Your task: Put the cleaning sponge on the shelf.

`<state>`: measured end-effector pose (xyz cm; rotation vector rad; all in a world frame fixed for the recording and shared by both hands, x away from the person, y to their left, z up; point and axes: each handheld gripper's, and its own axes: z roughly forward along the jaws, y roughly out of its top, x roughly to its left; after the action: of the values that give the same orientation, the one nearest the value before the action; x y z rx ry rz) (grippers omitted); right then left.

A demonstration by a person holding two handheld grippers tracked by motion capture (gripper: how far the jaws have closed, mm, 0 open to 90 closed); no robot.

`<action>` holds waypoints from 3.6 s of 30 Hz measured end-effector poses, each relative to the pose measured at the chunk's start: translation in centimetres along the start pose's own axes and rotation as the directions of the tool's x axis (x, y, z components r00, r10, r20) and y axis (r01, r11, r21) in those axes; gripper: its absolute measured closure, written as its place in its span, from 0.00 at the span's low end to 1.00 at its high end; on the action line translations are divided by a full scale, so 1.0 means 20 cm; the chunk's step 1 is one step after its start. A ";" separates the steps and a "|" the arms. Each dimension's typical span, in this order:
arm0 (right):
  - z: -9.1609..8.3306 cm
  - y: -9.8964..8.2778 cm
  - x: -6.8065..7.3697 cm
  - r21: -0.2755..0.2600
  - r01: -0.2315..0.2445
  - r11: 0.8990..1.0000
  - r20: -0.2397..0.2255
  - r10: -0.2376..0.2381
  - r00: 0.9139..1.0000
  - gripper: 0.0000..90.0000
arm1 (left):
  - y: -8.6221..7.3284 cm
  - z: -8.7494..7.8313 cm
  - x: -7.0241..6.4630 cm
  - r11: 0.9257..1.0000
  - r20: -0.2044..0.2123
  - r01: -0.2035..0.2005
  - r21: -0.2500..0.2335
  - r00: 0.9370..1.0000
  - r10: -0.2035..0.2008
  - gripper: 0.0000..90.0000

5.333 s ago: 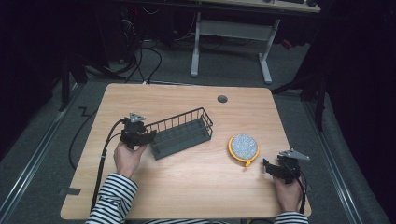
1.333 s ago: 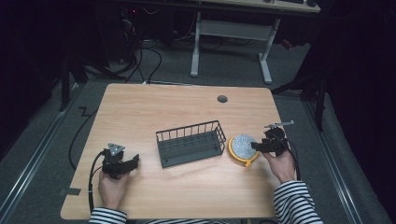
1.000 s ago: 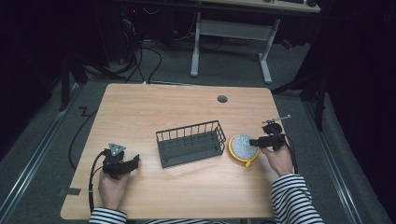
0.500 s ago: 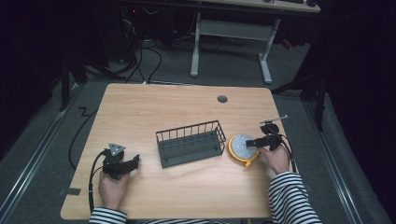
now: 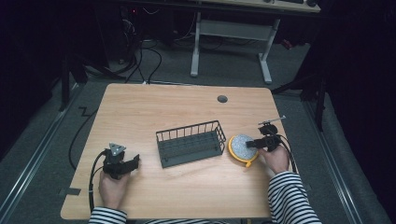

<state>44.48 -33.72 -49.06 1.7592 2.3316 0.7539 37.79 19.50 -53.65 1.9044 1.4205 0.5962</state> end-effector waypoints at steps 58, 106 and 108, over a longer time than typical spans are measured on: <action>-0.31 -0.03 0.05 -0.181 0.122 0.976 -0.020 -0.128 0.992 0.99 | 0.00 0.00 0.00 1.000 0.003 0.007 -0.002 1.000 -0.007 0.34; -0.54 0.24 0.26 -0.322 0.181 0.929 -0.119 -0.229 0.966 0.99 | 0.00 0.01 -0.02 1.000 -0.008 -0.022 0.007 1.000 0.022 0.32; -0.53 0.26 0.28 -0.324 0.188 0.927 -0.124 -0.239 0.963 0.99 | 0.00 0.01 -0.02 1.000 -0.008 -0.022 0.007 1.000 0.022 0.32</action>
<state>43.03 -30.87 -36.38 1.3327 2.2947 1.1860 37.85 19.09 -53.67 1.9269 1.4102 0.6113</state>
